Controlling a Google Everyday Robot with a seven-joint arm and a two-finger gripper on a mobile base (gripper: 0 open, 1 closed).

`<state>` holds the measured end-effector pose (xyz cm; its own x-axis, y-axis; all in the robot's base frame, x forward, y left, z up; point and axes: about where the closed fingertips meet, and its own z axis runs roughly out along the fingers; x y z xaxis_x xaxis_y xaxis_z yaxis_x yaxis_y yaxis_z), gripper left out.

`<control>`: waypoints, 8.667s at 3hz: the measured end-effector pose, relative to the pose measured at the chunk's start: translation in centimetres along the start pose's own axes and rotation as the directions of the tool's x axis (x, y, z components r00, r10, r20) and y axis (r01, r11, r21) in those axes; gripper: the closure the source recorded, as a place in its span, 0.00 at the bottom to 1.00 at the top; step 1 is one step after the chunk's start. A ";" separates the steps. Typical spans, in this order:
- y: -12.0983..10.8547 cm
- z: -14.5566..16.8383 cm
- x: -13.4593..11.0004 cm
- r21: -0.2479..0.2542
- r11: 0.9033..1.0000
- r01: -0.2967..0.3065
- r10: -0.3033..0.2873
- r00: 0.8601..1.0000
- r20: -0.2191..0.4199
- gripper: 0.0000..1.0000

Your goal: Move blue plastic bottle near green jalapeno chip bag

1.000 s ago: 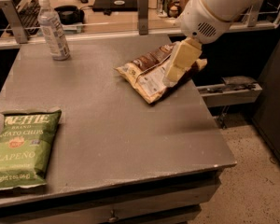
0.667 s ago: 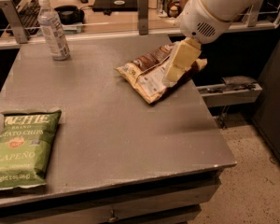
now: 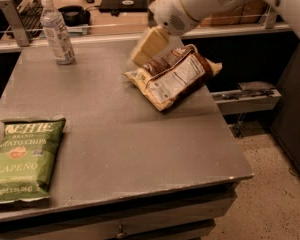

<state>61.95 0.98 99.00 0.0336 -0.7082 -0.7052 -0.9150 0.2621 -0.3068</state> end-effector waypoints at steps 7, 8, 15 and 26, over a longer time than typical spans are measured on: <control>-7.1 28.5 -15.4 0.016 0.970 -0.242 0.230 0.940 0.251 0.02; -8.3 29.0 -14.8 0.026 0.963 -0.270 0.253 0.929 0.270 0.24; 6.2 10.4 -17.8 -0.242 0.961 0.135 -0.011 0.891 0.454 1.00; 15.9 17.6 -11.2 -0.425 0.891 0.159 -0.010 0.943 0.332 0.01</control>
Offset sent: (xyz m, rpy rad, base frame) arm 0.1408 0.1950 0.0489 0.4847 -0.1282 0.0227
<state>54.07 24.64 90.73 0.1743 -0.4525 -0.8746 -0.9809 -0.1572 -0.1141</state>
